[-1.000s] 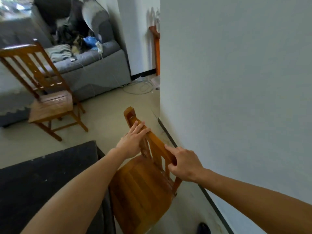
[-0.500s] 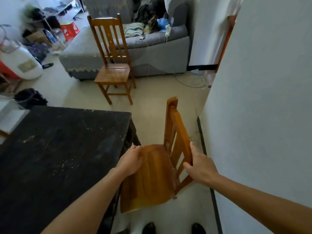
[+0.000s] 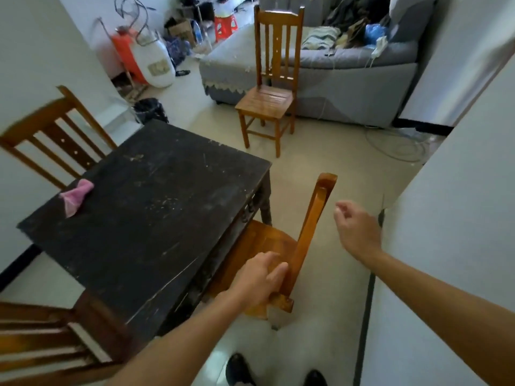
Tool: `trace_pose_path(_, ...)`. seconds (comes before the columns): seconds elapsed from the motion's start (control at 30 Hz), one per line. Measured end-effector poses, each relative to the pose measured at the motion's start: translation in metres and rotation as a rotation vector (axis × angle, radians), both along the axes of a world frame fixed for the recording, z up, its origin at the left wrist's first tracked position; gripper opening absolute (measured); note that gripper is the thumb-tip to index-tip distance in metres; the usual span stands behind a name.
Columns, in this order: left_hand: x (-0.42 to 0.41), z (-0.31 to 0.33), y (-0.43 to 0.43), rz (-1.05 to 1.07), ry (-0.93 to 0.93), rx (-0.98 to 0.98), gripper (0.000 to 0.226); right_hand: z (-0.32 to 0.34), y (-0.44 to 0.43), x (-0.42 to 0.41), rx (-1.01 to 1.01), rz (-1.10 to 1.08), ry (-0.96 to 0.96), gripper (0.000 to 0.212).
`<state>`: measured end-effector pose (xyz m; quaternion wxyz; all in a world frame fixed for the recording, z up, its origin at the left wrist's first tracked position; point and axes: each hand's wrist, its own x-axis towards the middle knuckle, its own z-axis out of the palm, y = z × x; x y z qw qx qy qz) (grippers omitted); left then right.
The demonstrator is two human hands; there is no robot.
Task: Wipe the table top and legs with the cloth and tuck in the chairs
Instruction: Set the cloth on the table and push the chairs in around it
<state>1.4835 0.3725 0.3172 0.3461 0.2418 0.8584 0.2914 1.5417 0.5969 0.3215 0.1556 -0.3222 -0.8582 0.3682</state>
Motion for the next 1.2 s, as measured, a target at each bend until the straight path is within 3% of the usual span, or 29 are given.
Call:
trace_pose_path(0.13, 0.032, 0.007, 0.022, -0.057, -0.054, -0.088, 0.082, 0.014, 0.028, -0.057, 0.047, -0.022, -0.124, 0.054)
trace_pose_path(0.27, 0.026, 0.009, 0.017, -0.091, 0.134, -0.145, 0.062, -0.001, 0.021, -0.104, 0.034, 0.003, -0.268, 0.067)
trace_pose_path(0.53, 0.021, 0.005, -0.033, -0.235, 0.282, -0.204, 0.061, -0.019, 0.013, -0.11, 0.312, 0.001, -0.413, 0.043)
trace_pose_path(0.73, 0.022, 0.003, -0.06, -0.224, 0.327, -0.197, 0.054, -0.014, -0.008, -0.104, 0.288, 0.003, -0.338, 0.035)
trace_pose_path(0.93, 0.028, -0.005, -0.067, -0.078, 0.425, -0.194, 0.03, -0.012, -0.015, -0.121, 0.242, 0.022, -0.321, 0.025)
trace_pose_path(1.2, 0.033, -0.009, -0.052, -0.023, 0.508, -0.172, 0.033, -0.019, 0.003, -0.148, 0.276, 0.131, -0.321, 0.024)
